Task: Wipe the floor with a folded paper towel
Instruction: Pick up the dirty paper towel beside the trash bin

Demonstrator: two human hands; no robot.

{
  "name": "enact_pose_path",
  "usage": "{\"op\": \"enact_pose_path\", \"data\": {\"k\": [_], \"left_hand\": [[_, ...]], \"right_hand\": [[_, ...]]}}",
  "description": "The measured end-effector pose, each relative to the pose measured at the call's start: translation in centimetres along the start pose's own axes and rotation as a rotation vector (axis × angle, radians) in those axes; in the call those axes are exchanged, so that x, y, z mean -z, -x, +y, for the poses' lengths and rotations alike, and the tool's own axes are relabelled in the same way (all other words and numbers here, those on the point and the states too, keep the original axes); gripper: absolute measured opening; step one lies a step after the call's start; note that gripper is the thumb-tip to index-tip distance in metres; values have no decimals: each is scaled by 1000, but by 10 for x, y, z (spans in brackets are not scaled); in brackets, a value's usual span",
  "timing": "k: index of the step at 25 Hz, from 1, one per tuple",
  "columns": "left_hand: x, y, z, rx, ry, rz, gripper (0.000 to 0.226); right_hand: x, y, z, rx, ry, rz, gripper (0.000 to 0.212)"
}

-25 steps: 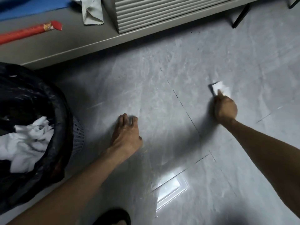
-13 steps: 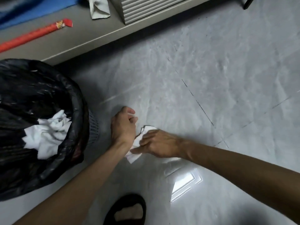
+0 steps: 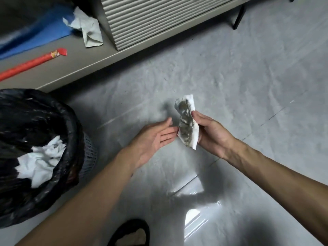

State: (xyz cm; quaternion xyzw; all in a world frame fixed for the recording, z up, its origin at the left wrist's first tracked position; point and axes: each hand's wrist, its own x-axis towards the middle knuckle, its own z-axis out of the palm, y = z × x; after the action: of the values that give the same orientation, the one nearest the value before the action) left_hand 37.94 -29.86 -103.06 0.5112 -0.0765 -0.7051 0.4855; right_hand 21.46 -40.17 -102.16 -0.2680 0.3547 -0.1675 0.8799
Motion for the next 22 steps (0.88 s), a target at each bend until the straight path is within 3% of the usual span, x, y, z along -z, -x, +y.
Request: {"op": "enact_pose_path", "data": {"k": [3, 7, 11, 16, 18, 22], "left_hand": [[-15, -2, 15, -18, 30, -106, 39], [-14, -1, 15, -28, 46, -117, 22], [-13, 7, 25, -241, -216, 73, 4], [-22, 33, 48, -456, -413, 276, 19], [-31, 49, 71, -430, -354, 273, 27], [-22, 99, 124, -193, -267, 36, 34]], "right_hand": [[-6, 12, -12, -8, 5, -91, 47], [-4, 16, -16, 16, 137, -123, 32], [-5, 14, -30, 76, 412, -76, 20], [-31, 15, -38, 229, 654, -38, 18], [-51, 21, -52, 264, 643, -63, 23], [-102, 31, -78, 285, 708, -143, 24]]}}
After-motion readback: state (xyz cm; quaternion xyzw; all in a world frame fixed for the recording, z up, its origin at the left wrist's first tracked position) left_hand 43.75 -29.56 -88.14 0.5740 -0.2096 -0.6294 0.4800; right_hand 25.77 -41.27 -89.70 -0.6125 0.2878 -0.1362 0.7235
